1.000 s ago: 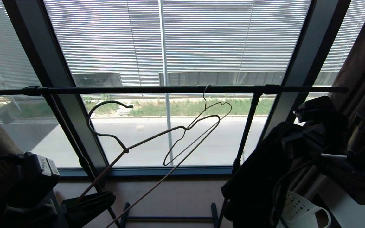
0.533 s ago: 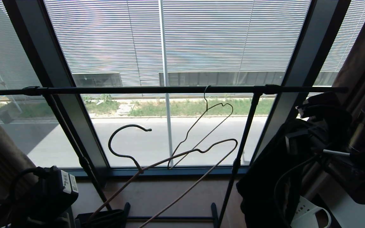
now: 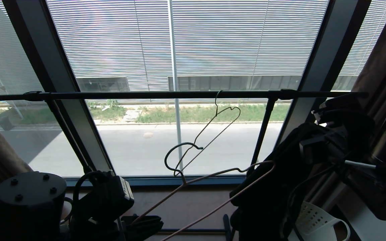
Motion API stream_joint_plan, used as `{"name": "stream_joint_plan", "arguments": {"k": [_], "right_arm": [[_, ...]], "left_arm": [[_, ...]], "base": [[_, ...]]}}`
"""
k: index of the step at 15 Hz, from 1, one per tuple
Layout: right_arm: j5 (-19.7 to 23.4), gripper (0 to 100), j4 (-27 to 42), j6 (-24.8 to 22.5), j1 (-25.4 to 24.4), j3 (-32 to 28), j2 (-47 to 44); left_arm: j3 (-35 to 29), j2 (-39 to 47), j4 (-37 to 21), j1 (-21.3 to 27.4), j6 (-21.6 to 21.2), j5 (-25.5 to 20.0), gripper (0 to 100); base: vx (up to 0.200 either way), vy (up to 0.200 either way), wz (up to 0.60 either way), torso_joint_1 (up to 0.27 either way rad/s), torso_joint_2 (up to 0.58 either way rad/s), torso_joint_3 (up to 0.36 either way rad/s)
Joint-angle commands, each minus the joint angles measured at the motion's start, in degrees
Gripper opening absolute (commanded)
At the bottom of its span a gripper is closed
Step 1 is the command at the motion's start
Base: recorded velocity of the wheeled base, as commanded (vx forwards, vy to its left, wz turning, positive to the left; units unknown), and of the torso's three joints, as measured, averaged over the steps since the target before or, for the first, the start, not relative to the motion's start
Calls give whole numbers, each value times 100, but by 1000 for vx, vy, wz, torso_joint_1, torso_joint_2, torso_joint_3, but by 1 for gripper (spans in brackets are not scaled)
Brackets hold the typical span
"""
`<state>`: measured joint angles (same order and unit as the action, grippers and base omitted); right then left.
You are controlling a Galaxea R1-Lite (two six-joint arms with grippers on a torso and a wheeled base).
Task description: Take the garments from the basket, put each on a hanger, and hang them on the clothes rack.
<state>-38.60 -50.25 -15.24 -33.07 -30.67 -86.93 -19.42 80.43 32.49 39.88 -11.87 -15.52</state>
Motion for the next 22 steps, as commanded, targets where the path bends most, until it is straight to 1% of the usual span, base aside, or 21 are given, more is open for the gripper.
{"name": "stream_joint_plan", "arguments": {"k": [1,3,6,8,11,13,14,15,16,18,19,21,22], "right_arm": [[-60,0,-2,-5,-138,-9,-26],[-104,0,-11,3,-331,-62,-61],[-175,0,-20,21,-551,-97,-122],[-210,0,-20,21,-683,-88,-122],[-482,0,-20,21,-832,-106,-228],[-579,0,-11,21,-955,-150,-289],[-755,0,-11,21,-1043,-229,-404],[-1036,0,-20,12,-1149,-308,-527],[-1106,0,-11,12,-1307,-413,-571],[-1115,0,33,12,-1535,-519,-571],[-1124,0,59,12,-1720,-580,-588],[-1177,0,103,3,-1782,-765,-588],[-1177,0,173,3,-1817,-879,-527]], "left_arm": [[-44,297,65,91,10,-4,0],[44,315,328,187,18,-4,0],[52,456,381,214,27,-4,0],[96,544,583,231,115,-4,0],[175,711,900,275,150,5,0],[184,763,979,275,150,5,0],[193,772,1023,275,150,14,0],[193,772,1023,275,177,14,0],[193,790,1023,275,256,31,0],[158,851,1031,214,352,67,0],[149,886,1031,47,414,110,0],[105,948,1067,-112,414,119,0],[79,1036,1198,-279,414,137,0]], "base": [[0,0,0,0,0,0],[0,0,0,0,0,0],[0,0,0,0,0,0],[0,0,0,0,0,0],[0,0,0,0,0,0],[0,0,0,0,0,0],[0,0,0,0,0,0],[0,0,0,0,0,0],[0,0,0,0,0,0],[0,0,0,0,0,0],[0,0,0,0,0,0],[0,0,0,0,0,0],[0,0,0,0,0,0]]}}
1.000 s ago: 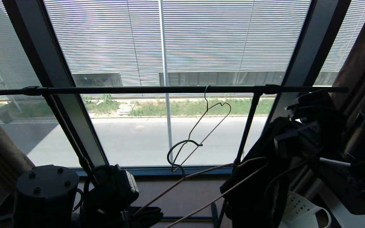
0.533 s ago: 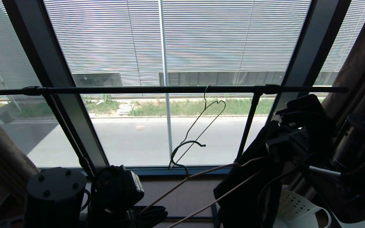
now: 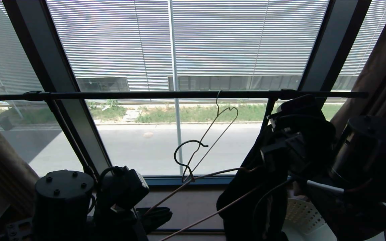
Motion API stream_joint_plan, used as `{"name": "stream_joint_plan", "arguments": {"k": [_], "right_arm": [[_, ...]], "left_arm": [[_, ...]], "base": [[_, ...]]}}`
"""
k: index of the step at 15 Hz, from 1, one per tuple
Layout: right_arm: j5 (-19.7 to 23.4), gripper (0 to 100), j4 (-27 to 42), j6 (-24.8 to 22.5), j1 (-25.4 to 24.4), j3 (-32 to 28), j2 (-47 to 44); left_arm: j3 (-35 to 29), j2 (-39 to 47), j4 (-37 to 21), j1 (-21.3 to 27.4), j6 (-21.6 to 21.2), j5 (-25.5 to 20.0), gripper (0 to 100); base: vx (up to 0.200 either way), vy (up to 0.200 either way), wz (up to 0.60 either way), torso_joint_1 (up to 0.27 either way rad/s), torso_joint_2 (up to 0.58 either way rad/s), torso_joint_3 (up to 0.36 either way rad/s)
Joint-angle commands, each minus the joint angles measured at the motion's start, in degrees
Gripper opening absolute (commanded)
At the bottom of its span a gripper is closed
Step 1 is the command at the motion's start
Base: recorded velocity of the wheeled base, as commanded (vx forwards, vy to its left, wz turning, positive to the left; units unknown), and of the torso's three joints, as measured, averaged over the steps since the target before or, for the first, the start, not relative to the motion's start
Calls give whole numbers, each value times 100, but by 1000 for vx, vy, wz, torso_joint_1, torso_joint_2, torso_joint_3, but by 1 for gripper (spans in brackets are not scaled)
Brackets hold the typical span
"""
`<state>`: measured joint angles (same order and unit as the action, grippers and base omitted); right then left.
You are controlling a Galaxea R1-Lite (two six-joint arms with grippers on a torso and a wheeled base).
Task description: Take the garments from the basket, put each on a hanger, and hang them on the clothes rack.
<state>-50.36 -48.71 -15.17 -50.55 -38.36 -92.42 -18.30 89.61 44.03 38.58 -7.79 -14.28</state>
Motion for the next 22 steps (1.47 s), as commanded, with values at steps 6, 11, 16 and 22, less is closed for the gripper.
{"name": "stream_joint_plan", "arguments": {"k": [6,11,16,22], "right_arm": [[-238,0,-33,145,178,145,242],[-343,0,46,128,239,286,532],[-352,0,46,128,-772,22,-31],[-334,0,2,348,-1264,-628,-681]], "left_arm": [[-33,531,782,-615,6,496,0],[-192,566,791,-703,23,821,0],[-174,918,1266,-659,32,1032,0],[-77,1041,1591,-334,199,1190,0]], "base": [[0,0,0,0,0,0],[0,0,0,0,0,0],[0,0,0,0,0,0],[0,0,0,0,0,0]]}}
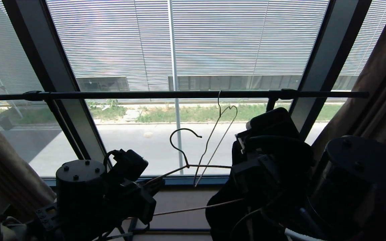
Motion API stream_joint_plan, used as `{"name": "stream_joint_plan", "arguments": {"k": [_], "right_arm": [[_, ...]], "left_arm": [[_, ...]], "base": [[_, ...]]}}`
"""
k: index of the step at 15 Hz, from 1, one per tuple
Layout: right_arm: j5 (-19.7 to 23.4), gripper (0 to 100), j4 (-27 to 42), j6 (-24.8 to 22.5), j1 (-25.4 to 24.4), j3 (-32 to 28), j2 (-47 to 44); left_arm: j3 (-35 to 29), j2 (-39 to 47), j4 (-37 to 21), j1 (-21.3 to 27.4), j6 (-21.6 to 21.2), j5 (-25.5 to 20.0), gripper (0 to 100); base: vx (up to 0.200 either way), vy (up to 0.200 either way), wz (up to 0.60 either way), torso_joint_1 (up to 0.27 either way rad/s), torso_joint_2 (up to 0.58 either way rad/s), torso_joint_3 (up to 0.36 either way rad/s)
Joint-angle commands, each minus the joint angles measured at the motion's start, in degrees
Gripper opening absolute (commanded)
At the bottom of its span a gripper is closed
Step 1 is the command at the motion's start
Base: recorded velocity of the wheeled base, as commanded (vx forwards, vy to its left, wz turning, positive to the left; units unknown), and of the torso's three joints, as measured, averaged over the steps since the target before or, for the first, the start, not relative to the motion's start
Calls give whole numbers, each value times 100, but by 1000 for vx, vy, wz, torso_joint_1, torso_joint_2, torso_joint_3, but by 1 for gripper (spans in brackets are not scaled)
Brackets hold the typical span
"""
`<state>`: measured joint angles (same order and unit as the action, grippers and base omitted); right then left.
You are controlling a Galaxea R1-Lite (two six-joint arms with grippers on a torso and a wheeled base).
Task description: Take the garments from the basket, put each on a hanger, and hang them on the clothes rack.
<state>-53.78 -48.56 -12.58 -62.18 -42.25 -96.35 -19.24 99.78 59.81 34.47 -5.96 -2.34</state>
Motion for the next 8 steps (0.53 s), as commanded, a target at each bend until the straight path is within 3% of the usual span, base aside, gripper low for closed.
{"name": "stream_joint_plan", "arguments": {"k": [1,2,8], "right_arm": [[8,0,4,291,-110,-424,-367],[0,0,22,529,-145,-574,-454],[8,0,-40,704,-488,-793,-613]], "left_arm": [[16,15,13,94,51,14,0],[16,15,57,112,51,14,0],[87,33,224,270,78,32,0]], "base": [[0,0,0,0,0,0],[0,0,0,0,0,0],[0,0,0,0,0,0]]}}
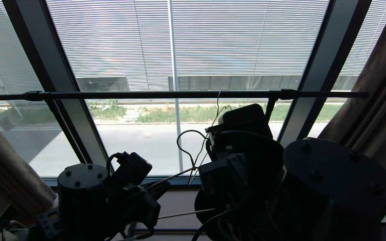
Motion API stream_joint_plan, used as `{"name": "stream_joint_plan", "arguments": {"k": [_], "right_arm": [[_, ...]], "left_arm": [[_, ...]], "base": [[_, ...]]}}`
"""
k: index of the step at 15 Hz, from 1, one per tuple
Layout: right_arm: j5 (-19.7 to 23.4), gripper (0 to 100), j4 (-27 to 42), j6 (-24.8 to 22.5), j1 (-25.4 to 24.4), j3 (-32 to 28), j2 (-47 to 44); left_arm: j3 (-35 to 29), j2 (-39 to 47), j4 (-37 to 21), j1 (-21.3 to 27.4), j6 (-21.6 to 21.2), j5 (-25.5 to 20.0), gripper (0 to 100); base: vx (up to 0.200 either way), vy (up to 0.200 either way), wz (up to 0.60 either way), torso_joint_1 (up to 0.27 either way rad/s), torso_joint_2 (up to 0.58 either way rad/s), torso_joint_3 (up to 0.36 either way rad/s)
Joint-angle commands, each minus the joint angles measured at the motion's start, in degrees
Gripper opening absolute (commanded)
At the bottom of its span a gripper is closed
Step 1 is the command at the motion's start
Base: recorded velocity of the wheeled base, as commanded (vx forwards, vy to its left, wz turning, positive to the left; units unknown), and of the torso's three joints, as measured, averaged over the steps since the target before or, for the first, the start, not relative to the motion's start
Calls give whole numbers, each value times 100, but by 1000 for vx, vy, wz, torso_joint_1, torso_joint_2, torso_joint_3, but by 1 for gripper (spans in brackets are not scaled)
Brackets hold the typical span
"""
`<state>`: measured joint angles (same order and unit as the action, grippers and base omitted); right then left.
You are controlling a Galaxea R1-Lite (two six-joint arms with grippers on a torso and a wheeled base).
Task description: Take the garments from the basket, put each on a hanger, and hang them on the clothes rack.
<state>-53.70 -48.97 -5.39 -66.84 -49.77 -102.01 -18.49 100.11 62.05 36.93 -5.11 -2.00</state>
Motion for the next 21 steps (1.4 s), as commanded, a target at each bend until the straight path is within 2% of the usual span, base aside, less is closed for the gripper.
{"name": "stream_joint_plan", "arguments": {"k": [1,3,8,9,13,14,18,21], "right_arm": [[0,0,-7,64,-31,-50,-47],[-9,0,-7,135,-75,-129,-38],[-27,0,-78,170,-75,-111,-3],[-27,100,-148,161,-66,-76,-3],[-106,100,-570,152,321,477,278],[-123,100,-561,152,549,574,401],[-237,100,-526,126,628,521,261],[-334,100,-526,91,664,240,-65]], "left_arm": [[4,9,18,96,71,-2,0],[-5,26,26,192,203,-2,0],[12,97,35,227,203,-2,0],[21,88,35,227,203,7,0],[30,88,220,227,230,7,0],[30,97,343,227,291,51,0],[74,88,387,359,353,77,0],[153,88,527,456,344,68,0]], "base": [[0,0,0,0,0,0],[0,0,0,0,0,0],[0,0,0,0,0,0],[0,0,0,0,0,0],[0,0,0,0,0,0],[0,0,0,0,0,0],[0,0,0,0,0,0],[0,0,0,0,0,0]]}}
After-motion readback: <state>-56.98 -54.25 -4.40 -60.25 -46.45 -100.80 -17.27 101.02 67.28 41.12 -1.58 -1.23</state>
